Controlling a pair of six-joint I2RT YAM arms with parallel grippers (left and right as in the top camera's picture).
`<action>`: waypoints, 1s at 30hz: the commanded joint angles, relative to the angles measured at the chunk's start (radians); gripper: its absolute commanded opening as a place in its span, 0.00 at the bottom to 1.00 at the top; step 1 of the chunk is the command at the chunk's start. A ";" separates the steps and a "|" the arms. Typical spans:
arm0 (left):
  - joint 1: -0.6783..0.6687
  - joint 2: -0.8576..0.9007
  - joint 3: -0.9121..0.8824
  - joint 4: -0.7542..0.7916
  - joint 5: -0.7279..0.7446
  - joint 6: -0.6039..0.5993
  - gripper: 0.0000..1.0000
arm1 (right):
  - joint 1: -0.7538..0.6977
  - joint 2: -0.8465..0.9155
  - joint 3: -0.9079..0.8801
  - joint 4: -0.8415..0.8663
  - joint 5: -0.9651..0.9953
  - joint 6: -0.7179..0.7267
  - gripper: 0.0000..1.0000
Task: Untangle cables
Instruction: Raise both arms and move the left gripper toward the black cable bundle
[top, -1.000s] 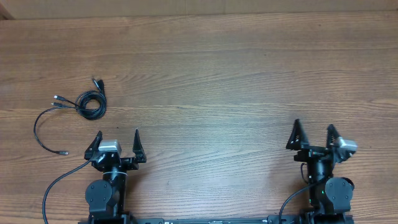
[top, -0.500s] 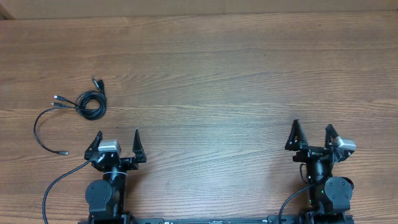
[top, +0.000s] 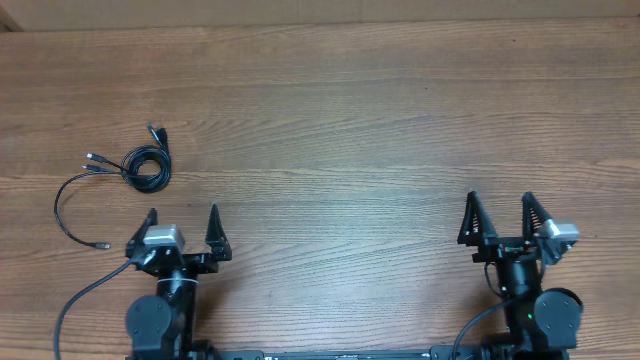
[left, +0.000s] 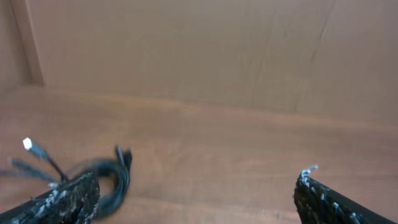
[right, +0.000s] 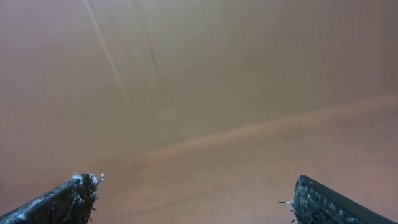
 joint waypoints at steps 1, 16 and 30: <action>-0.005 0.044 0.101 0.005 0.031 -0.026 1.00 | -0.004 0.042 0.090 0.009 -0.039 -0.031 1.00; -0.005 0.599 0.718 -0.268 0.184 0.053 0.99 | -0.004 0.585 0.611 -0.245 -0.243 -0.033 1.00; -0.005 1.159 1.120 -0.636 0.328 0.051 1.00 | -0.004 1.228 1.103 -0.810 -0.417 -0.031 1.00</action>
